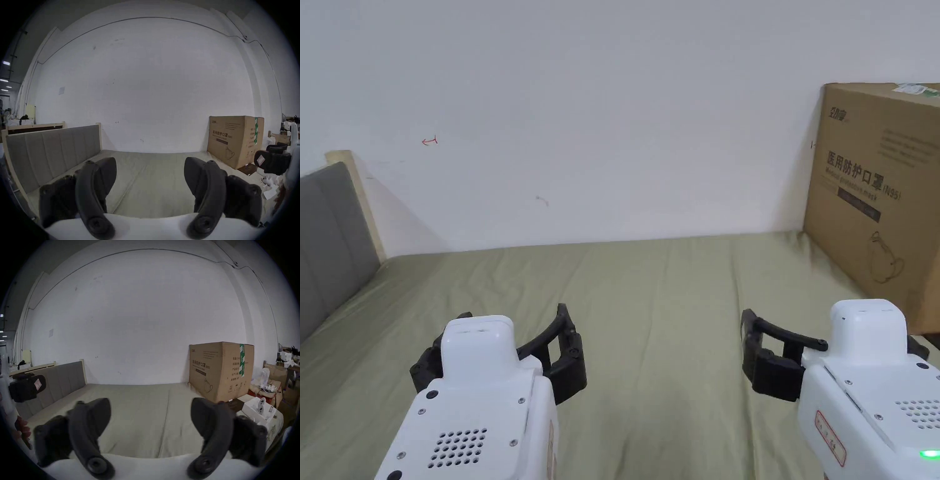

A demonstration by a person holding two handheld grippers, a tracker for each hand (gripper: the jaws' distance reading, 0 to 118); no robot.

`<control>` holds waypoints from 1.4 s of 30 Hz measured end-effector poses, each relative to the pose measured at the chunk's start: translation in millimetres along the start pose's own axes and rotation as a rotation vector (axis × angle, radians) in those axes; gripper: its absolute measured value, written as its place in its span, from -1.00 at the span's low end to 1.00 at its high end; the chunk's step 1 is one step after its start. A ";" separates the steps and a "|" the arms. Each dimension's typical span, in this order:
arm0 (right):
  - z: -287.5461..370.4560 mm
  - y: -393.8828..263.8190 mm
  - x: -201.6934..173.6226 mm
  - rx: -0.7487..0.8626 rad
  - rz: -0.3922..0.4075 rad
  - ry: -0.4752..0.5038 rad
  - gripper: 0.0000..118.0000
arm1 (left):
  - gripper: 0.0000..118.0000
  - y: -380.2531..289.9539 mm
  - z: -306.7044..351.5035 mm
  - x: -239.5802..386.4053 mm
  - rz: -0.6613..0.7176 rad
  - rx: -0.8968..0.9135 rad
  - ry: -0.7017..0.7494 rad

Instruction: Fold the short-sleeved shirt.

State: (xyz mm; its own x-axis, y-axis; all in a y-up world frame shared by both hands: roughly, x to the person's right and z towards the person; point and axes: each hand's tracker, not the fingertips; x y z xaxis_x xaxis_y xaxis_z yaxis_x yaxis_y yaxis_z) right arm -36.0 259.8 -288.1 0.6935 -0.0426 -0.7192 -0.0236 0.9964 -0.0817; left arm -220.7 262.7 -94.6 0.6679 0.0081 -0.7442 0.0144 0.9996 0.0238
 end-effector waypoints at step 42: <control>2.6 3.1 -13.5 0.012 0.018 -0.003 1.00 | 1.00 9.6 -11.2 -6.6 0.088 -0.082 -0.026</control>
State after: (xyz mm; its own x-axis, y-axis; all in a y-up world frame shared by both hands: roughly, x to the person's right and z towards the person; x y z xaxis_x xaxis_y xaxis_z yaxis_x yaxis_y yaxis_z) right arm -43.5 263.6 -276.8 0.6955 -0.0242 -0.7181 -0.0279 0.9978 -0.0607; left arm -233.4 272.6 -97.0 0.6829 0.0958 -0.7242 -0.1050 0.9939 0.0324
